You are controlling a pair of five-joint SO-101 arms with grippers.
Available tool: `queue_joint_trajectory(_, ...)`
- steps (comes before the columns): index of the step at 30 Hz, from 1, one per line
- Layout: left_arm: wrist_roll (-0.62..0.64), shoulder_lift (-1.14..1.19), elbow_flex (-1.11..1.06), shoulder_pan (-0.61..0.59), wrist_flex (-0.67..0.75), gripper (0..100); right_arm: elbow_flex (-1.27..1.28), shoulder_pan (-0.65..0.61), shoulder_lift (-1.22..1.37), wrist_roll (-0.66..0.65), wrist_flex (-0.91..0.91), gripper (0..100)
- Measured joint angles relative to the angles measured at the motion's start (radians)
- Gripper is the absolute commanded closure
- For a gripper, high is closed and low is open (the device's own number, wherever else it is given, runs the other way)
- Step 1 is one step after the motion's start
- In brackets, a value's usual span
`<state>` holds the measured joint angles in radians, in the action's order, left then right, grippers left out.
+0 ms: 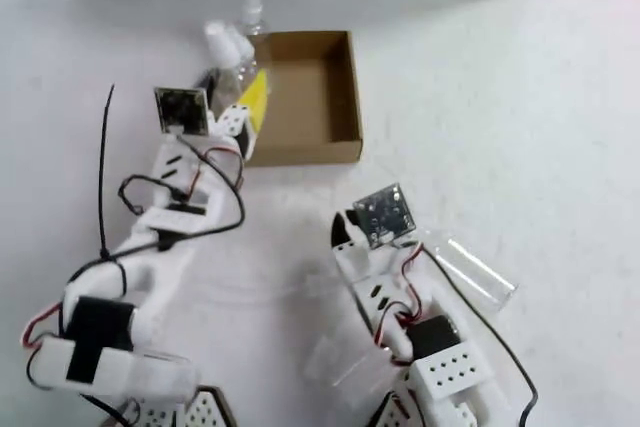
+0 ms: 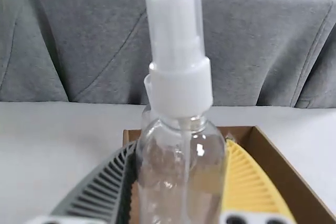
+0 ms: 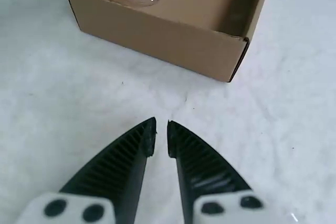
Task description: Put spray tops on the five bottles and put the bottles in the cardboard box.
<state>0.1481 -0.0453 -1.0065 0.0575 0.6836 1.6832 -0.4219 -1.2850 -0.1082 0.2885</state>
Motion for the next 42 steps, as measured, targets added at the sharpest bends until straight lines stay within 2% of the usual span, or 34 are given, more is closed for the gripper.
queue_joint_trajectory(15, 0.000, 0.141, 0.035, -0.002, 0.003, 98, 0.000, 0.000, 0.000, 0.000, 0.000, 98.4)
queue_joint_trajectory(35, 0.035, 0.181, 0.035, -0.002, 0.003, 98, 0.000, 0.008, 0.000, 0.000, 0.000, 98.4)
queue_joint_trajectory(37, 0.035, 0.181, 0.035, -0.002, 0.003, 95, 0.000, 0.008, 0.000, 0.000, 0.000, 98.4)
queue_joint_trajectory(42, 0.035, 0.226, 0.041, -0.002, 0.009, 79, 0.000, 0.008, 0.000, 0.000, 0.000, 98.4)
